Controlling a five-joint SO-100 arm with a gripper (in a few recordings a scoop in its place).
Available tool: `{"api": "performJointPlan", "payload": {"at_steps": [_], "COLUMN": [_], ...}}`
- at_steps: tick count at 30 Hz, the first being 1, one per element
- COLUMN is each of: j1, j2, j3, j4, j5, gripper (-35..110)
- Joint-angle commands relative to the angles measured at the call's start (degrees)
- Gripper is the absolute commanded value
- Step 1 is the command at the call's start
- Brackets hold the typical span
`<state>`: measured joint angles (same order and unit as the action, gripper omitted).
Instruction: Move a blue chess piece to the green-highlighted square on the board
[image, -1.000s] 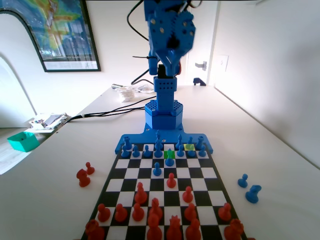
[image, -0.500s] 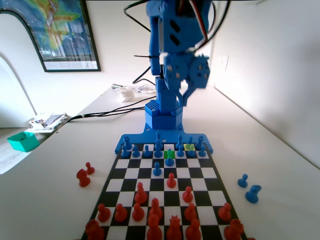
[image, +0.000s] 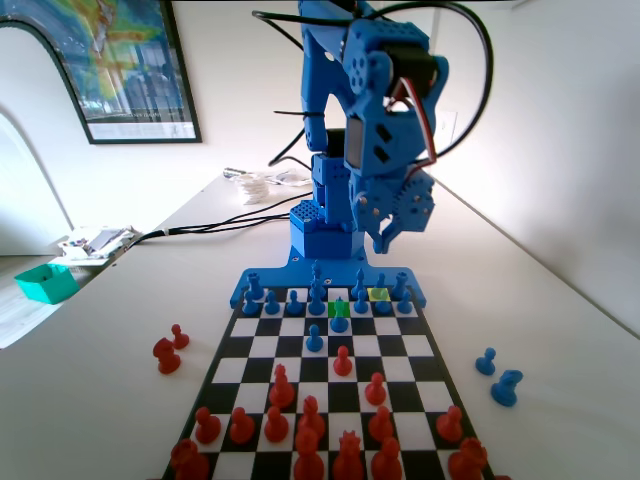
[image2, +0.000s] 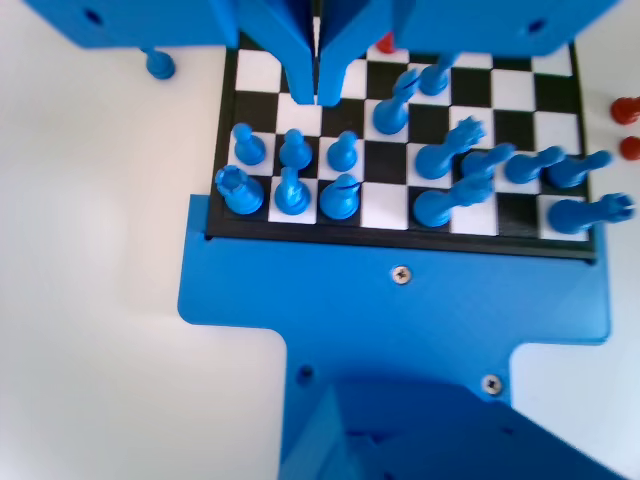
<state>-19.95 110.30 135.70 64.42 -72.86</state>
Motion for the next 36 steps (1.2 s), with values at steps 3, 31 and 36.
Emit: {"api": "performJointPlan", "payload": {"at_steps": [3,31,36], "j1": [-2.29,-4.31,-3.16], "j2": [-1.85,-10.28,-11.6], "j3": [0.35,2.55,1.93], "j4": [-1.41,-7.47,-8.53], "j5": [2.11,2.11,1.14], "gripper": [8,11,11]}}
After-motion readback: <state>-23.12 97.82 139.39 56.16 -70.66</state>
